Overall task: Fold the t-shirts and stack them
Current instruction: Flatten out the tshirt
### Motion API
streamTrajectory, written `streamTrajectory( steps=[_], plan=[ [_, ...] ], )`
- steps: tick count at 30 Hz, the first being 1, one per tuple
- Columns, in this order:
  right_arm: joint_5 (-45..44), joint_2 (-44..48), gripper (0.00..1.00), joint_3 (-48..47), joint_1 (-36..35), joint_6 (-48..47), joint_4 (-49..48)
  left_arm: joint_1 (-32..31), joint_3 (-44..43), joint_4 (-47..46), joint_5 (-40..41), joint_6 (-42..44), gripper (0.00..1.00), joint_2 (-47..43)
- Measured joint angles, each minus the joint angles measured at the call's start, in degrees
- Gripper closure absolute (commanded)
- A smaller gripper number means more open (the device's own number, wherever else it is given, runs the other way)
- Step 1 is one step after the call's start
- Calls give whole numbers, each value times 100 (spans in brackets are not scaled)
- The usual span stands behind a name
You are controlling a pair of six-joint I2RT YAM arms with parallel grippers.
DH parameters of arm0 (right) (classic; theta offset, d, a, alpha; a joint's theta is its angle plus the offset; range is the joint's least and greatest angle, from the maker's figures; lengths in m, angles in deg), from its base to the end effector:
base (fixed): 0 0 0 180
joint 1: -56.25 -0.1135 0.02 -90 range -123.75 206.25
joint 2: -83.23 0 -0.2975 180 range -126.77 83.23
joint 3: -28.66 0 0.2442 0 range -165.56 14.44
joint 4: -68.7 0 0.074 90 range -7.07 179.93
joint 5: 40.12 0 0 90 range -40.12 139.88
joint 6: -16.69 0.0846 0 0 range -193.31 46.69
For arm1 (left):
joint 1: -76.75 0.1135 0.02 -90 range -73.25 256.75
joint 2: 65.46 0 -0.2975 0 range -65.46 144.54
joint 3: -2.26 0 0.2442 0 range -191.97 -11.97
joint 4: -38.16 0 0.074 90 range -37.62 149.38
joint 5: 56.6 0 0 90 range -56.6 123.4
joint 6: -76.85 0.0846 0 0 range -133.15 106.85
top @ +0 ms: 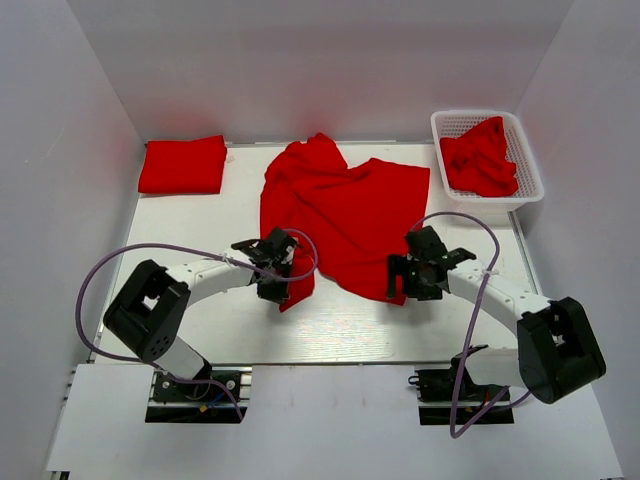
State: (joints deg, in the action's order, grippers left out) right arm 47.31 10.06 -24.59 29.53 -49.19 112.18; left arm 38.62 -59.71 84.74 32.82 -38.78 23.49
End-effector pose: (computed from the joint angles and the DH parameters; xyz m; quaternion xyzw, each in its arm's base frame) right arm 0.2111 0.1020 0.1733 -0.0169 0.9728 0.0790 0.2171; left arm 0.2174 -0.1717 0.1480 0.1085 0.9838 -0.0798 0.1188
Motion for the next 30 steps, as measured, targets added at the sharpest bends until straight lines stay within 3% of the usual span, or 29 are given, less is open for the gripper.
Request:
streamTrajectory(
  steps=[8,11,14,15,16,18,24,30],
  plan=[
    [28,-245,13,188,-4,140,-459,31,46,52,81,-42,100,-61],
    [26,-262,18,216,-4,199,-706,31,46,55,85,-46,100,-63],
    [46,-323,49,245,-4,267,-938,31,46,59,98,-81,100,-66],
    [52,-345,68,256,-4,291,-992,31,46,59,105,-87,100,-66],
    [72,-350,74,289,-4,302,-1075,31,46,59,107,-94,100,-66],
    [136,-348,100,361,-4,341,-1145,31,35,96,129,-109,100,-70],
    [125,256,100,304,-2,101,-1088,52,-492,763,660,-197,100,-293],
    [-715,1451,100,-645,9,-396,-1088,90,-1954,1283,1943,-269,100,-979]
  ],
)
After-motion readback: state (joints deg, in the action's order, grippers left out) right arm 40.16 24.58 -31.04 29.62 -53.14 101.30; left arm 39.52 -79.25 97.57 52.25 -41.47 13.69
